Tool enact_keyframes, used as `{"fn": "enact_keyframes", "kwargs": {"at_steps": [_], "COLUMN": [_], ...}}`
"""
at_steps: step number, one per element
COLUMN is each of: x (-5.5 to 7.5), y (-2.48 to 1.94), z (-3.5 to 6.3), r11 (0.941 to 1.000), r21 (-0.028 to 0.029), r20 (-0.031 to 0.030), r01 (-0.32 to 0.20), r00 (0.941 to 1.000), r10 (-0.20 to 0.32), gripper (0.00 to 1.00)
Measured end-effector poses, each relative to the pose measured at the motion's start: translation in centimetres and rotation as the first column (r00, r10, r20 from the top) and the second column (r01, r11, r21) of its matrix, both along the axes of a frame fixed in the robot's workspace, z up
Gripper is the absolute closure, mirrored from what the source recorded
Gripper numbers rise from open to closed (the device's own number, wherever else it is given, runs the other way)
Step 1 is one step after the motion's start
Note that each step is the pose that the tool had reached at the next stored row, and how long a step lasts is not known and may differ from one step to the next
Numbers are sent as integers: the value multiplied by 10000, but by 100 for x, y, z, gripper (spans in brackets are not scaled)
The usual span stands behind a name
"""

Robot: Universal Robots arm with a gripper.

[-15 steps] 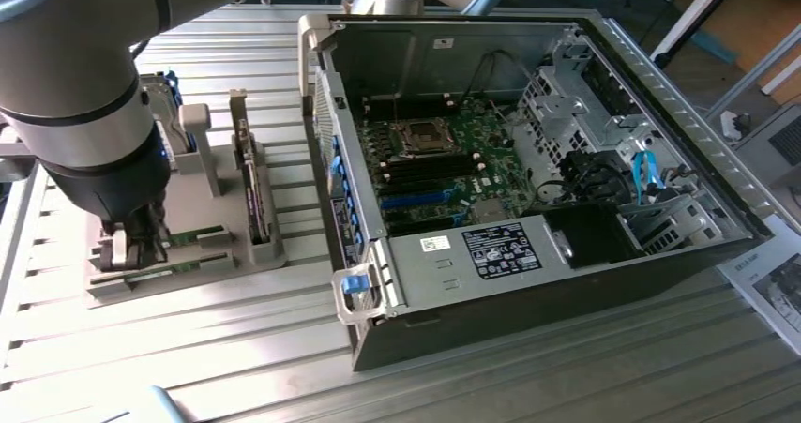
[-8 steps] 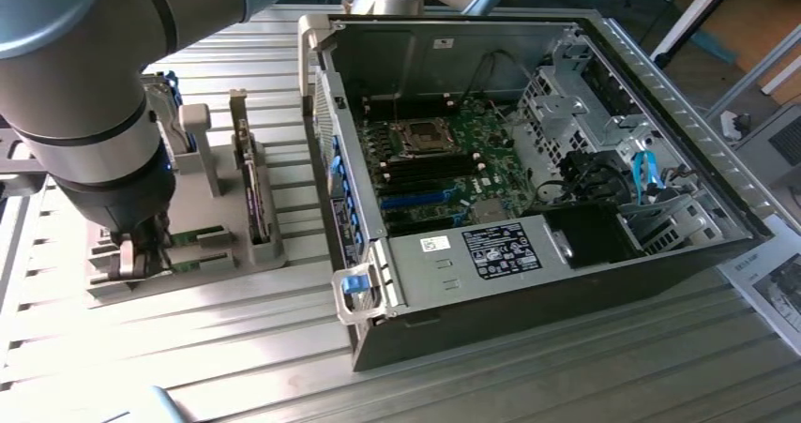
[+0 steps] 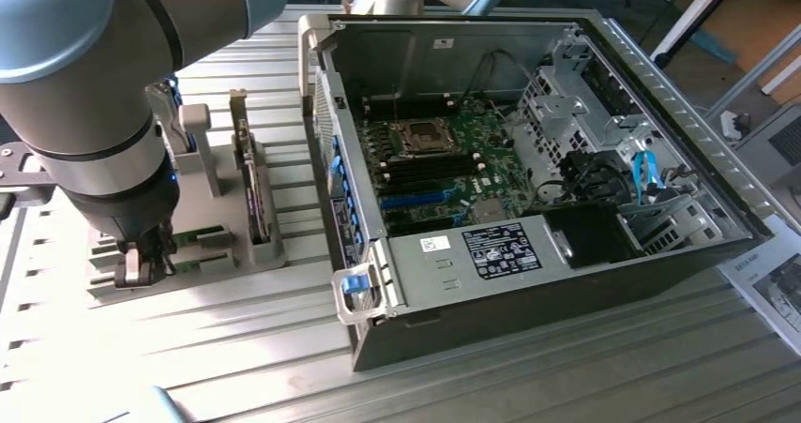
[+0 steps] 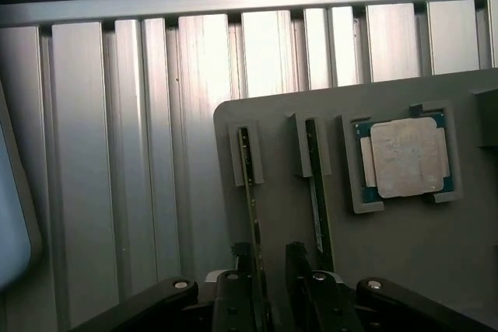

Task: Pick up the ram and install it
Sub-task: 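Pick up the ram and move it above insertion slot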

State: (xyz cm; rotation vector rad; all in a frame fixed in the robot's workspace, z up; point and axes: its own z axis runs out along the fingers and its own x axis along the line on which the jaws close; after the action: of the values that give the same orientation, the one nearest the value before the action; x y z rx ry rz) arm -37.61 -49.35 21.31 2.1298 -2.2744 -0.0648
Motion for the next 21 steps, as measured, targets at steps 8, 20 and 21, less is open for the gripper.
{"fn": "enact_keyframes", "kwargs": {"at_steps": [8,20,21], "x": [-5,-20,-16], "y": [0,0,1], "z": [-2,-2,-3], "r11": [10000,10000,10000], "r21": [2,2,3], "r20": [34,113,114], "r01": [0,0,1], "r00": [10000,9999,9999], "r10": [0,0,-1], "gripper": [69,69,69]}}
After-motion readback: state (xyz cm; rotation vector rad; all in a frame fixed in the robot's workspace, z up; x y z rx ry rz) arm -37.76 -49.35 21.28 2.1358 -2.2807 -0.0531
